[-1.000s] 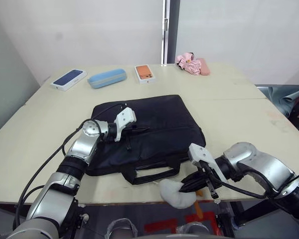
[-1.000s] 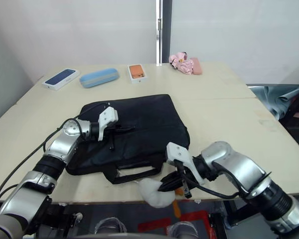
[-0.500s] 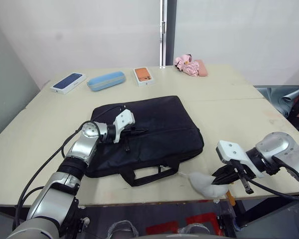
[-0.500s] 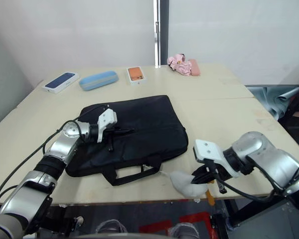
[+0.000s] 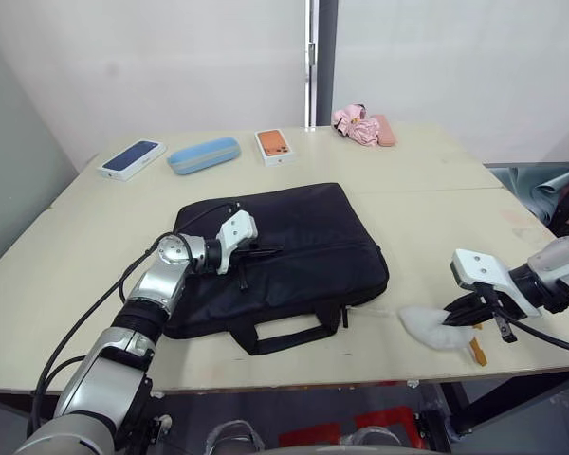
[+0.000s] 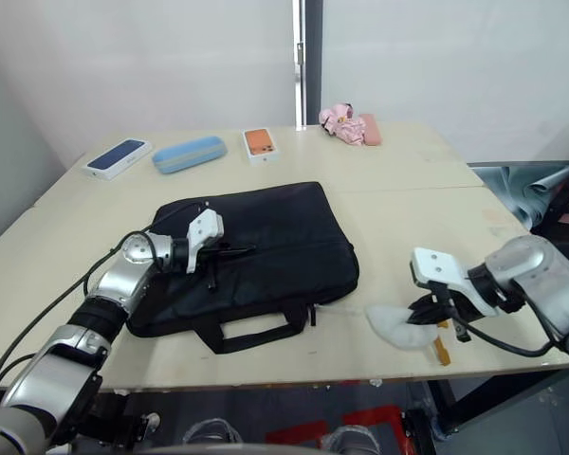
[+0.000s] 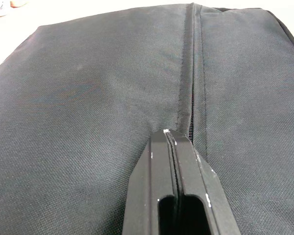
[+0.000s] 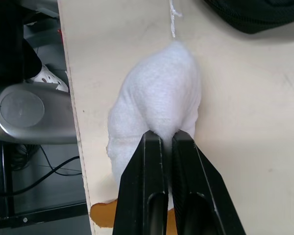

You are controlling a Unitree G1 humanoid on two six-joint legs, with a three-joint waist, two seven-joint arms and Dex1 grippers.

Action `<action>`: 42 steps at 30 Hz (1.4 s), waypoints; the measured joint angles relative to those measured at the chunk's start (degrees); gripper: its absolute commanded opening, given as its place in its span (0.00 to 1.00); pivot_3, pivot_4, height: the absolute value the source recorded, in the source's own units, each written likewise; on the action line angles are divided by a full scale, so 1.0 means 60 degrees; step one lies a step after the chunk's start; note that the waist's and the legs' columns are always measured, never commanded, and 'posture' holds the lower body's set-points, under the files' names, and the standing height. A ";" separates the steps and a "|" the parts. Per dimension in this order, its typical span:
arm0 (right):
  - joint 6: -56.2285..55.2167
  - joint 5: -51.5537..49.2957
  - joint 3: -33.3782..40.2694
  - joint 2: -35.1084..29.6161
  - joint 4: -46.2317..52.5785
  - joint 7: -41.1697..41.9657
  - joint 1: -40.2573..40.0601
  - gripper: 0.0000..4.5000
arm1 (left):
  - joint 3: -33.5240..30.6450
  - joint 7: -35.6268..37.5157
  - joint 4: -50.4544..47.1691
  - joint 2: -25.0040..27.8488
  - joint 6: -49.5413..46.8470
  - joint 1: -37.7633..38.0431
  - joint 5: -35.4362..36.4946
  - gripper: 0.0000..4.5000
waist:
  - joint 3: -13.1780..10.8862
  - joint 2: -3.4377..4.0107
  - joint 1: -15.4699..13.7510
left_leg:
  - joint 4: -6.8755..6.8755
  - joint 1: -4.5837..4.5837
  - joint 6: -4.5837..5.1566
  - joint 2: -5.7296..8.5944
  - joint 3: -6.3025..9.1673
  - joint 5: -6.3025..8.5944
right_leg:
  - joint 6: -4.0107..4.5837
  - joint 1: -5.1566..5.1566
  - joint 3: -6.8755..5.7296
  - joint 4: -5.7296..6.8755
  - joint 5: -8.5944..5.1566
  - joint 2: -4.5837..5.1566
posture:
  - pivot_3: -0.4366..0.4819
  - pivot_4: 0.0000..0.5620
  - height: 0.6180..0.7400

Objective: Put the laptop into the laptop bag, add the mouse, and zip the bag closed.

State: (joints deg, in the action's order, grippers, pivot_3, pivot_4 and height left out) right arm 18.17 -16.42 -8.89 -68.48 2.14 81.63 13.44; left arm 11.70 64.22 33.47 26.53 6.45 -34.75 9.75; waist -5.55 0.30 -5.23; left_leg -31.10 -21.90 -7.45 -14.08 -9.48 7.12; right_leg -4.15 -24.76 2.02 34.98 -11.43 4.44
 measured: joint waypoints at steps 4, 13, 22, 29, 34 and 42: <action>-0.0396 0.0119 0.0001 0.0000 -0.0430 0.0057 0.0000 0.03 | 0.0000 -0.0007 0.0013 -0.0038 0.0046 -0.0016 -0.0081 0.00 | 0.0004 -0.0008 -0.0002 | -0.0001 -0.0001 0.0003 0.0000 -0.0002 0.0000 | -0.0001 0.0000 -0.0001 -0.0001 -0.0001 0.0003 | 0.48 0.27 1.00; -0.1041 0.0788 -0.0001 0.0040 -0.1720 -0.0051 0.0745 0.03 | -0.0002 -0.0005 0.0119 -0.0048 0.0145 -0.0019 -0.0092 0.00 | 0.0011 -0.0012 0.0004 | -0.0002 -0.0001 0.0007 0.0000 -0.0016 0.0001 | -0.0002 -0.0005 0.0001 -0.0002 -0.0001 0.0007 | 0.48 0.27 1.00; -0.2088 0.1747 -0.0182 0.0754 -0.3372 -0.0253 0.1960 0.03 | -0.0004 -0.0013 0.0153 -0.0091 0.0230 -0.0023 -0.0118 0.00 | 0.0011 -0.0014 0.0007 | -0.0003 -0.0003 0.0011 0.0000 -0.0030 0.0001 | 0.0000 -0.0007 -0.0002 -0.0002 0.0000 0.0016 | 0.48 0.27 1.00; -0.3740 0.2926 -0.0267 0.1654 -0.5296 -0.1429 0.3292 0.03 | -0.0006 -0.0025 0.0142 -0.0086 0.0243 0.0016 -0.0118 0.00 | 0.0012 -0.0015 0.0035 | -0.0005 -0.0004 0.0013 0.0001 -0.0051 0.0001 | 0.0000 -0.0010 -0.0005 -0.0001 0.0000 0.0029 | 0.48 0.27 1.00; -0.4561 0.3608 -0.0302 0.2099 -0.6259 -0.2191 0.3852 0.03 | -0.0009 -0.0023 0.0137 -0.0076 0.0250 0.0029 -0.0118 0.00 | 0.0013 -0.0015 0.0047 | -0.0005 -0.0003 0.0014 0.0001 -0.0056 0.0001 | 0.0001 -0.0009 -0.0007 -0.0001 0.0000 0.0032 | 0.48 0.27 1.00; -0.5128 0.4514 -0.0508 0.3029 -0.7042 -0.3653 0.4670 0.03 | -0.0011 -0.0055 0.0133 -0.0034 0.0250 0.0050 -0.0119 0.00 | 0.0012 -0.0015 0.0122 | -0.0004 -0.0006 0.0016 0.0002 -0.0061 0.0002 | 0.0000 -0.0015 -0.0008 -0.0002 0.0000 0.0037 | 0.48 0.27 1.00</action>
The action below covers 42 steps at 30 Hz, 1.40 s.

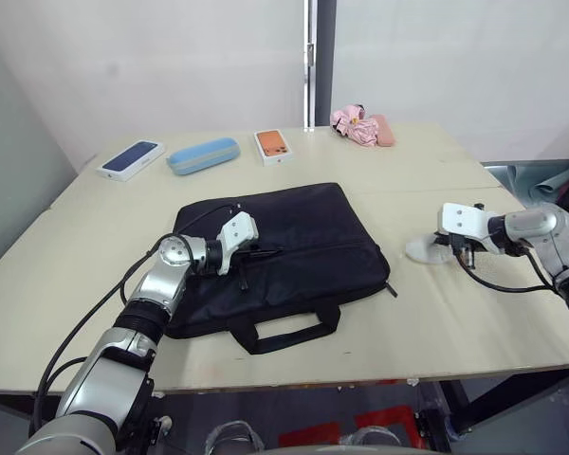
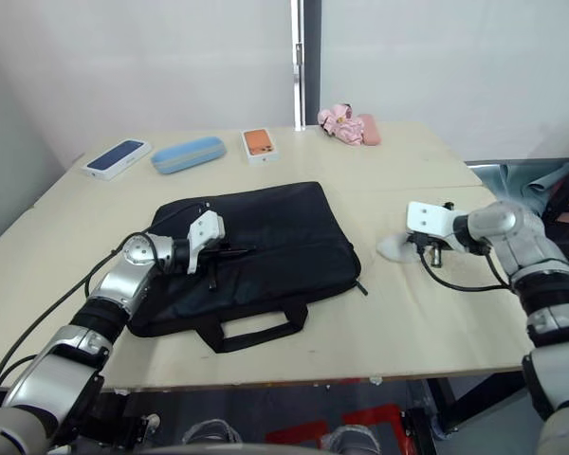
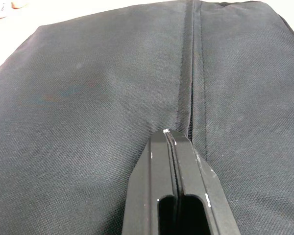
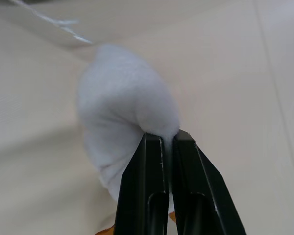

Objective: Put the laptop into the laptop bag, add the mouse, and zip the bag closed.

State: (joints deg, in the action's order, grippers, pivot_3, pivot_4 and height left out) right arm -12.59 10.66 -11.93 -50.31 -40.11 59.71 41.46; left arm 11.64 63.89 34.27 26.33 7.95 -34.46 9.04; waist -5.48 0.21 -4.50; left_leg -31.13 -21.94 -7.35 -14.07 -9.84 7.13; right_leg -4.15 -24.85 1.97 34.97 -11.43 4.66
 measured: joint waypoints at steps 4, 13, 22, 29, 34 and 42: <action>-0.0109 0.0304 -0.0048 0.0481 -0.0121 -0.0740 0.0220 0.03 | 0.0000 0.0026 -0.0004 0.0000 0.0000 0.0002 0.0000 0.00 | 0.0000 0.0001 0.0002 | 0.0001 -0.0001 0.0000 0.0000 -0.0001 0.0000 | 0.0000 -0.0001 0.0000 0.0000 0.0000 0.0000 | 0.48 0.27 1.00; -0.0478 0.0865 -0.0099 0.1242 -0.0952 -0.2017 0.0890 0.03 | -0.0054 0.0084 -0.0226 0.0045 -0.0051 0.0147 0.0000 0.00 | 0.0001 0.0002 0.0045 | 0.0001 -0.0003 0.0000 0.0001 -0.0007 0.0000 | -0.0001 -0.0005 -0.0001 -0.0003 0.0000 0.0007 | 0.48 0.27 1.00; -0.0929 0.1260 -0.0172 0.1670 -0.1914 -0.2914 0.1297 0.03 | -0.0051 0.0146 -0.0560 0.0211 -0.0200 0.0307 -0.0028 0.00 | 0.0009 0.0016 0.0135 | 0.0027 -0.0005 0.0000 0.0003 -0.0014 0.0005 | -0.0013 -0.0005 -0.0014 -0.0018 -0.0008 0.0017 | 0.48 0.27 1.00; -0.1262 0.1433 -0.0188 0.1887 -0.2380 -0.3575 0.1476 0.03 | -0.0052 0.0110 -0.0573 0.0254 -0.0201 0.0332 -0.0033 0.00 | 0.0009 0.0017 0.0209 | 0.0026 -0.0004 0.0001 0.0007 -0.0018 0.0005 | -0.0018 -0.0004 -0.0013 -0.0019 -0.0011 0.0026 | 0.48 0.27 1.00; -0.1472 0.1528 -0.0189 0.2003 -0.2622 -0.3984 0.1618 0.03 | -0.0052 0.0110 -0.0584 0.0256 -0.0201 0.0337 -0.0033 0.00 | 0.0010 0.0017 0.0216 | 0.0026 -0.0005 0.0001 0.0007 -0.0018 0.0005 | -0.0018 -0.0004 -0.0015 -0.0020 -0.0011 0.0027 | 0.48 0.27 1.00; -0.1604 0.1587 -0.0172 0.2019 -0.2901 -0.4417 0.1620 0.03 | -0.0052 0.0110 -0.0585 0.0252 -0.0201 0.0337 -0.0033 0.00 | 0.0009 0.0016 0.0219 | 0.0027 -0.0006 0.0002 0.0010 -0.0018 0.0006 | -0.0021 -0.0005 -0.0015 -0.0022 -0.0013 0.0030 | 0.48 0.27 1.00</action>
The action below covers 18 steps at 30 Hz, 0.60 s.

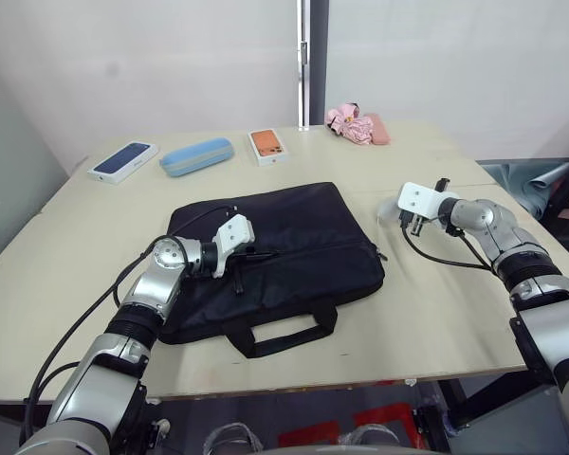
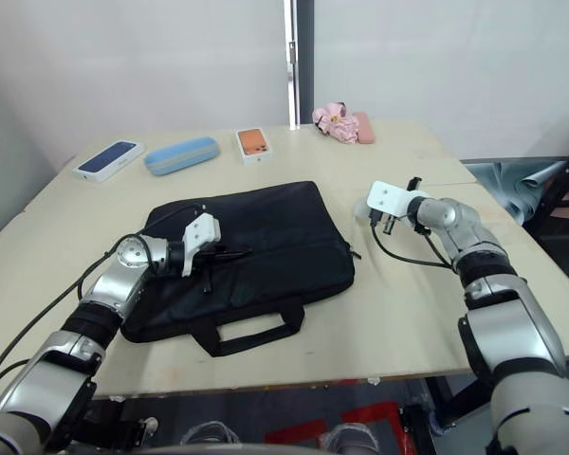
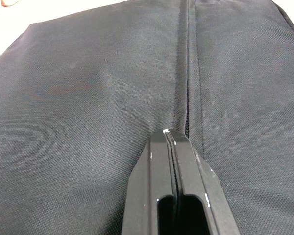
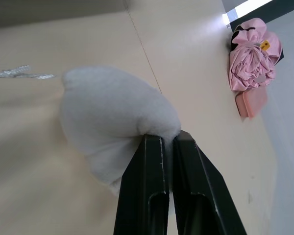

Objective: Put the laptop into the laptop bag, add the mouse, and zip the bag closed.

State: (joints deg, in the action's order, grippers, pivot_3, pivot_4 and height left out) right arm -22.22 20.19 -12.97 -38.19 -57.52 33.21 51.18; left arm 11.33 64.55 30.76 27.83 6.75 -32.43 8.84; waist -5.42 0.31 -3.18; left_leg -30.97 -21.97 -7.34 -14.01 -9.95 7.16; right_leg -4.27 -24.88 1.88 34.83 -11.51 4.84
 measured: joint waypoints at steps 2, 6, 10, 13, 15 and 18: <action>0.0008 -0.0002 0.0017 0.0002 -0.0110 -0.0069 0.0000 0.03 | 0.0000 0.0001 0.0000 0.0000 0.0000 0.0000 0.0000 0.00 | 0.0000 0.0000 0.0003 | 0.0000 0.0000 0.0001 0.0002 0.0000 0.0000 | 0.0000 -0.0001 0.0001 -0.0002 0.0000 0.0002 | 0.48 0.27 1.00; 0.0026 -0.0129 0.0039 0.0042 -0.0118 0.0051 -0.0001 0.03 | 0.0000 0.0000 0.0000 -0.0001 0.0000 0.0000 0.0000 0.00 | -0.0001 0.0001 0.0006 | 0.0000 -0.0001 0.0002 0.0003 0.0000 0.0001 | -0.0002 -0.0001 0.0000 -0.0004 -0.0001 0.0004 | 0.48 0.27 1.00; 0.0136 -0.0598 0.0137 0.0092 0.0022 0.1019 -0.0110 0.03 | 0.0000 0.0004 -0.0004 -0.0014 0.0000 0.0000 0.0000 0.00 | -0.0001 0.0001 0.0001 | 0.0001 -0.0002 0.0003 0.0003 0.0001 0.0002 | -0.0002 0.0002 -0.0005 -0.0005 -0.0001 0.0005 | 0.48 0.27 1.00; 0.0219 -0.0915 0.0167 0.0086 0.0377 0.1735 -0.0401 0.03 | 0.0000 0.0015 -0.0008 -0.0021 0.0000 0.0000 0.0000 0.00 | 0.0000 0.0001 -0.0008 | 0.0003 -0.0005 0.0004 0.0003 0.0000 0.0002 | -0.0002 0.0001 -0.0005 -0.0007 -0.0001 0.0006 | 0.48 0.27 1.00; 0.0278 -0.1092 0.0201 -0.0047 0.0717 0.2204 -0.0604 0.03 | 0.0000 0.0015 -0.0014 -0.0027 0.0000 0.0002 0.0000 0.00 | -0.0001 0.0000 -0.0016 | 0.0005 -0.0004 0.0004 0.0003 0.0001 0.0002 | -0.0002 0.0003 -0.0007 -0.0010 -0.0001 0.0006 | 0.48 0.27 1.00; 0.0490 -0.1314 0.0274 -0.0326 0.1201 0.2707 -0.0898 0.03 | 0.0000 0.0012 -0.0023 -0.0029 -0.0001 0.0013 0.0000 0.00 | -0.0001 -0.0001 -0.0019 | 0.0011 -0.0003 0.0004 0.0003 0.0000 0.0002 | -0.0003 0.0007 -0.0007 -0.0020 -0.0002 0.0006 | 0.48 0.27 1.00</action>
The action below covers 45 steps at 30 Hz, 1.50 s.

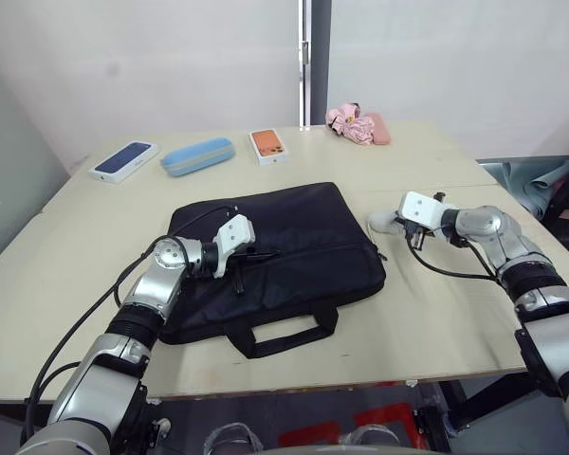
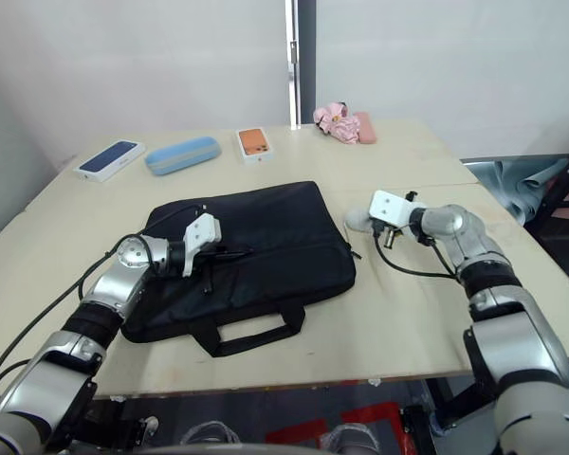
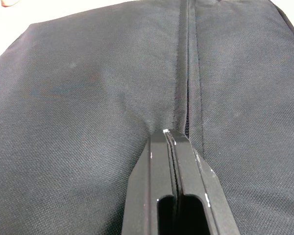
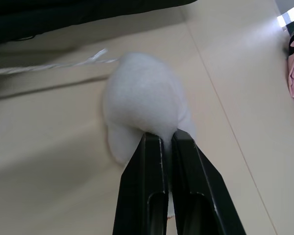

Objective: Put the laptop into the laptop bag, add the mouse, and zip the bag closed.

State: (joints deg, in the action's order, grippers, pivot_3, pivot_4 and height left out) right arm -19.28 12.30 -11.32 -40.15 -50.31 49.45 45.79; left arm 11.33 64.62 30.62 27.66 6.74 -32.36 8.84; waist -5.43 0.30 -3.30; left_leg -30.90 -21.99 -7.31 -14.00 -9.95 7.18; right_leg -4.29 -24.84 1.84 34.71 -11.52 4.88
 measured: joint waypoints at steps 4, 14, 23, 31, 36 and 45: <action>0.0343 -0.0178 0.0046 -0.0133 0.0591 0.0243 -0.0289 0.22 | 0.0000 -0.0001 -0.0011 0.0000 0.0000 0.0005 0.0000 0.00 | 0.0000 0.0000 -0.0005 | 0.0011 -0.0001 0.0000 0.0000 0.0000 0.0000 | -0.0002 -0.0003 -0.0001 -0.0004 -0.0001 0.0000 | 0.48 0.27 1.00; 0.1372 -0.0854 0.0542 -0.0907 0.2154 0.0964 -0.0911 1.00 | 0.0000 0.0021 -0.0019 -0.0102 0.0001 0.0003 0.0000 0.00 | 0.0001 0.0001 -0.0098 | 0.0053 0.0002 0.0001 0.0003 -0.0007 0.0000 | -0.0002 0.0004 -0.0001 -0.0047 -0.0001 0.0000 | 0.48 0.27 1.00; 0.1671 -0.2173 0.1281 -0.1427 0.3202 0.2103 -0.1403 1.00 | -0.0038 -0.0084 -0.0347 -0.0205 -0.0003 0.0167 0.0000 0.00 | 0.0000 0.0001 -0.0209 | 0.0060 -0.0009 0.0012 0.0003 -0.0022 0.0005 | 0.0000 0.0006 0.0000 -0.0107 0.0003 0.0001 | 0.48 0.27 1.00; 0.2218 -0.3808 0.1895 -0.1428 0.3653 0.3629 -0.1407 1.00 | -0.0737 -0.0186 -0.2409 -0.0042 -0.1345 0.1129 0.0737 0.40 | -0.0090 0.0017 -0.0185 | 0.0070 -0.0081 0.0020 -0.0014 -0.0030 0.0047 | 0.0118 -0.0053 -0.0023 -0.0127 0.0069 -0.0009 | 0.48 0.27 1.00; 0.2718 -0.4451 0.1999 -0.1330 0.4085 0.4046 -0.1414 1.00 | -0.1042 -0.0215 -0.3977 0.0221 -0.2770 0.1779 0.1574 0.79 | -0.0183 -0.0013 -0.0167 | 0.0044 -0.0162 0.0086 -0.0030 -0.0027 0.0035 | 0.0130 -0.0114 -0.0039 -0.0140 0.0068 -0.0022 | 0.48 0.27 1.00; 0.3701 -0.4878 0.2096 -0.1318 0.4872 0.4355 -0.1721 1.00 | -0.3342 -0.0657 -0.5401 0.2353 -0.5064 0.3176 0.2900 1.00 | -0.0331 -0.0077 0.0015 | -0.0005 -0.0164 0.0072 -0.0052 -0.0021 0.0045 | 0.0146 -0.0121 -0.0035 -0.0102 0.0067 -0.0043 | 0.48 0.27 1.00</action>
State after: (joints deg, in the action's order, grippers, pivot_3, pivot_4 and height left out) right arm 2.93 -16.97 1.26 -48.06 -21.08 75.58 35.47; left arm -8.73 60.67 -1.79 41.78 -23.65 -13.30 26.24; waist -7.41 -0.16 -3.21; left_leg -30.93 -22.97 -6.88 -14.31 -10.08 7.45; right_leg -3.42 -25.56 1.63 34.10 -11.12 4.62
